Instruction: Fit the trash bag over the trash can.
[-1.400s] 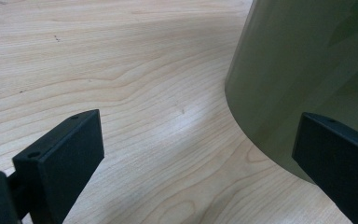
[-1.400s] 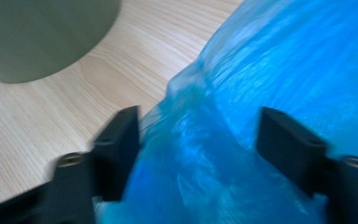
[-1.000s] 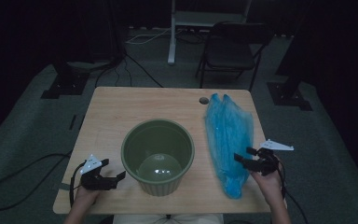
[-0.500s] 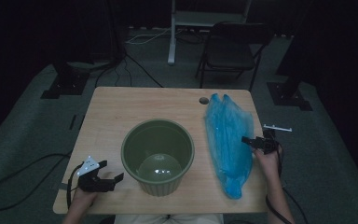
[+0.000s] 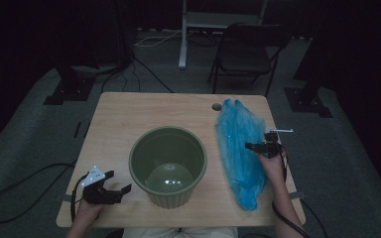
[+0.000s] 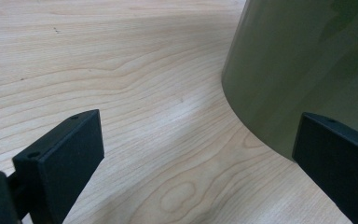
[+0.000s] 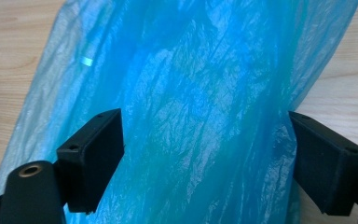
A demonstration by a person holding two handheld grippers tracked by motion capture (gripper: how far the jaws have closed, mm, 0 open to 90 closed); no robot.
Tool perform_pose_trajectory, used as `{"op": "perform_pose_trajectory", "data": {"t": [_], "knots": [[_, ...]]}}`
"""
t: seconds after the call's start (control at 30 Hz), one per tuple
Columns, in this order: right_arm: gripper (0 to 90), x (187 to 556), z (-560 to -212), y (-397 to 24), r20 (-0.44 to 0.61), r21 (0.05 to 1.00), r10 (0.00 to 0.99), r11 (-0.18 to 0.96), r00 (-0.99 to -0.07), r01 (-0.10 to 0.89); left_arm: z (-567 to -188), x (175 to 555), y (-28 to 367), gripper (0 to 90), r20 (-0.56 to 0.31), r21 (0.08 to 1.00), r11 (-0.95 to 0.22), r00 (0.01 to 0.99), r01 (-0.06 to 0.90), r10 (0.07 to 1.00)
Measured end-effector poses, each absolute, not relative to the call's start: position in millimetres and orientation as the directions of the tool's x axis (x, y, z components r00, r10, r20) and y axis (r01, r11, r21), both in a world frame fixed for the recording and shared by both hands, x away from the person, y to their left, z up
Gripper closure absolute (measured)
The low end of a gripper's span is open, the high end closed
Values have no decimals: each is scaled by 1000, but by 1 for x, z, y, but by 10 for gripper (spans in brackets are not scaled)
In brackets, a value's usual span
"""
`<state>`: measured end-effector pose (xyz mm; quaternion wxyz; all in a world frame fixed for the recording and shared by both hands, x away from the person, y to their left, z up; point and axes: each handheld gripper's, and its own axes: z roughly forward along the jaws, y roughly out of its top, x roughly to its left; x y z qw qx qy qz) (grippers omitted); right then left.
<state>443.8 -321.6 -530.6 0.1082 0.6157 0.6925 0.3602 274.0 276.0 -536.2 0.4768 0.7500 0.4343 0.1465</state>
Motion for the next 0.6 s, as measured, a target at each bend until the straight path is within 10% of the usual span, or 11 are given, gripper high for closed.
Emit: {"op": "perform_pose_trajectory", "data": {"t": [0.43,0.53,0.6], "knots": [[146,444,-537,-260,10,614,957,224,-291,757,-538,274,281,26,-216,836,-153,571,528,792],[264,444,-535,-253,8,612,947,249,-321,751,-540,275,279,26,-224,831,-155,577,534,785],[507,444,-532,-248,8,620,931,281,-365,733,-540,276,277,26,-219,830,-163,581,533,784]]}}
